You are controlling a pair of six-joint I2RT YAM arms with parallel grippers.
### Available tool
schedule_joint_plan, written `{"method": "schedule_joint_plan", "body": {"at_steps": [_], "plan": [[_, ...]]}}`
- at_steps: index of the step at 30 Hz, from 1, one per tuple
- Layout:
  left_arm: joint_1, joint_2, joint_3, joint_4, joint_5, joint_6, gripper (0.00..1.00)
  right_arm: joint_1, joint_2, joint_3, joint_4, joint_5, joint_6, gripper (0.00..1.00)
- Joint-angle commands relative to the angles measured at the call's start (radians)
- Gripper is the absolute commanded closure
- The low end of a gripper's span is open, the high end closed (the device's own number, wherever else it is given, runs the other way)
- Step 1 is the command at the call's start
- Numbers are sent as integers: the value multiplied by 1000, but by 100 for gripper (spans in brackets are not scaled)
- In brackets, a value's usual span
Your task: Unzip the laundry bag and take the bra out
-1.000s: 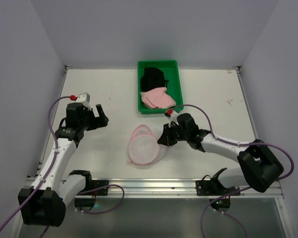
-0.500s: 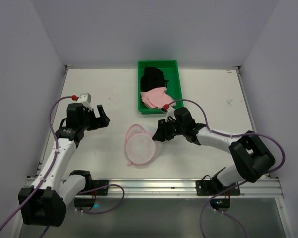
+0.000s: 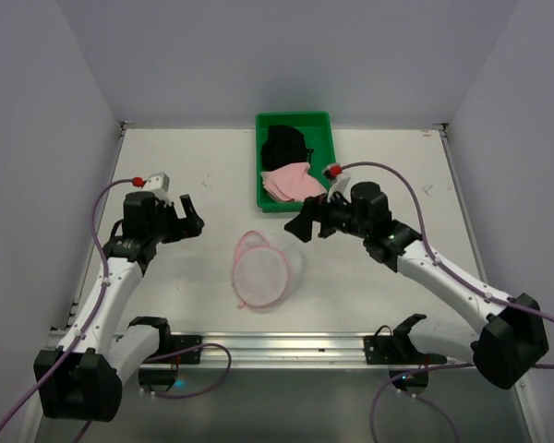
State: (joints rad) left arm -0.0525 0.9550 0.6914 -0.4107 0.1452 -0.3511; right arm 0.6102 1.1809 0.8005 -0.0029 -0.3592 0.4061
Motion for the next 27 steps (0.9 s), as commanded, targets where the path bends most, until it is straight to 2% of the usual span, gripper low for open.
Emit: {"method": "schedule_joint_plan", "body": {"at_steps": [1,6,10,14,15,21,27], "plan": [[9,-13,30,23,-21,18,0,-100,-91,112,-144,210,-32,8],[9,-70,62,-14,-70,0,0,-245,-266,150,-285,366,-24,1],[10,-142,109,-79,-127,-31,0,-273,-438,163,-359,616,-70,1],[8,-231,216,-177,-179,-25,0,-273,-617,170,-419,761,-104,1],[9,-245,270,-213,-194,-17,0,-273,-688,169,-419,776,-140,1],[8,-338,456,-296,-302,26,0,-271,-866,170,-434,803,-260,1],[5,-394,569,-359,-351,40,0,-271,-1007,149,-416,750,-268,1]]}}
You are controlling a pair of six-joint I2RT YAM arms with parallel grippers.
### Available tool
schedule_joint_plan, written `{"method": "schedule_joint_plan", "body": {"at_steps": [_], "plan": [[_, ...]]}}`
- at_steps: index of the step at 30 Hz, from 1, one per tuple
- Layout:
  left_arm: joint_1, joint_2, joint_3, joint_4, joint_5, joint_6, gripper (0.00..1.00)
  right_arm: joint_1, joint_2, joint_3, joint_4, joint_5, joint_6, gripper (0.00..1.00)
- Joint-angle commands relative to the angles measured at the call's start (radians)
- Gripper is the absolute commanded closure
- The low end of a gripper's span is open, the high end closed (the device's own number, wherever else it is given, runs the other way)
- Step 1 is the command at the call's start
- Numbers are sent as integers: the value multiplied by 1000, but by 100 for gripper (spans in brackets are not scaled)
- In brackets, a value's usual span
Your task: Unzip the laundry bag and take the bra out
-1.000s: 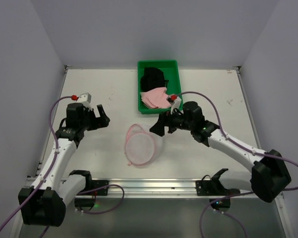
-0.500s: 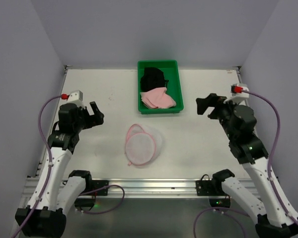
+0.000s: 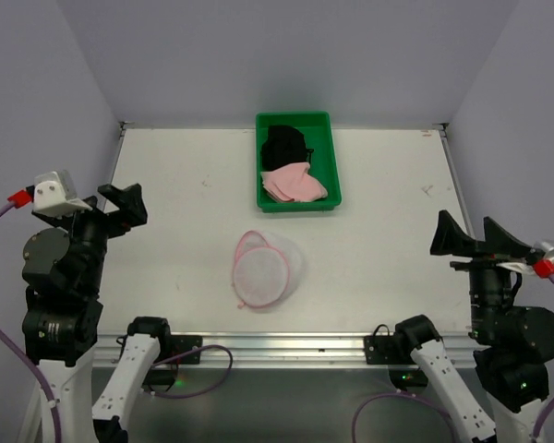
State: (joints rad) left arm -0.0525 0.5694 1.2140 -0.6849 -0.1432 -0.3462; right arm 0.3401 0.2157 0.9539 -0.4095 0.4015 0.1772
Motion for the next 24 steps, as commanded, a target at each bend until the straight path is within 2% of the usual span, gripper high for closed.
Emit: {"method": "schedule_joint_plan", "body": {"at_steps": [1,9,24], "plan": [[2,-16,53,-91,-81,35,0,-1,-58,-6,-8,-12,-42,1],[-47,-100,70,-107,-136,46,0,-1,-176,-46,37,-29,-73,1],[-63,-123,32,-91,-133,39,0,-1,-161,-66,43,-70,-50,1]]}}
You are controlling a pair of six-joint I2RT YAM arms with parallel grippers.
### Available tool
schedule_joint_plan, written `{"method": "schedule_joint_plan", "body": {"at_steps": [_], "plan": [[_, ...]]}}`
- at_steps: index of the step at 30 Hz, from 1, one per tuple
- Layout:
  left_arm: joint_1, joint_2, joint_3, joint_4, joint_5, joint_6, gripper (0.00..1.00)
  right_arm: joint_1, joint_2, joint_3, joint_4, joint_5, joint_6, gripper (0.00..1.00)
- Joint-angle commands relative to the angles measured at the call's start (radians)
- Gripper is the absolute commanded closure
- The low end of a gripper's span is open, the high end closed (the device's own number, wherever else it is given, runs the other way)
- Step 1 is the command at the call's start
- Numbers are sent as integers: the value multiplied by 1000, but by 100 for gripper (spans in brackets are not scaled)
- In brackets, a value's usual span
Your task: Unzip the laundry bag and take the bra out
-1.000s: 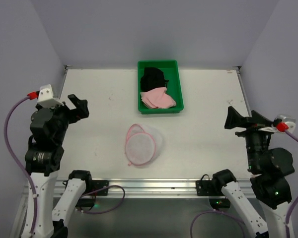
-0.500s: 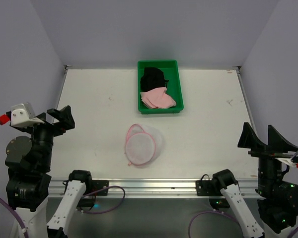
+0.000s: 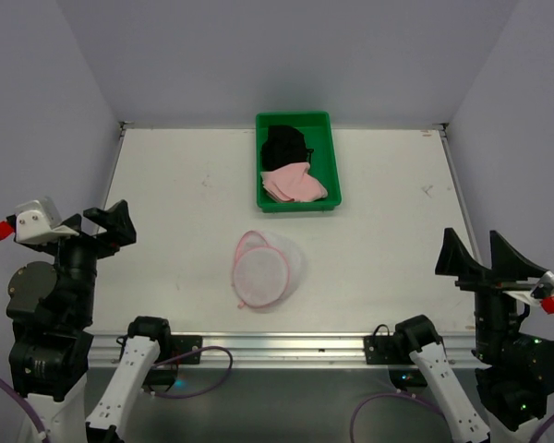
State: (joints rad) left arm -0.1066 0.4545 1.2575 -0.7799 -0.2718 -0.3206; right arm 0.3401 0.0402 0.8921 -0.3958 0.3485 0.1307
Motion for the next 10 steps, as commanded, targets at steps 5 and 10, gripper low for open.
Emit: {"method": "schedule_joint_plan", "body": {"at_steps": [5,10], "plan": [[-8,-10,-35,19,32,0,0,-1,20,-7,34,-25,0,1],[-8,-4,-56,28,37,0,0,-1,29,-9,34,-23,3,1]]}}
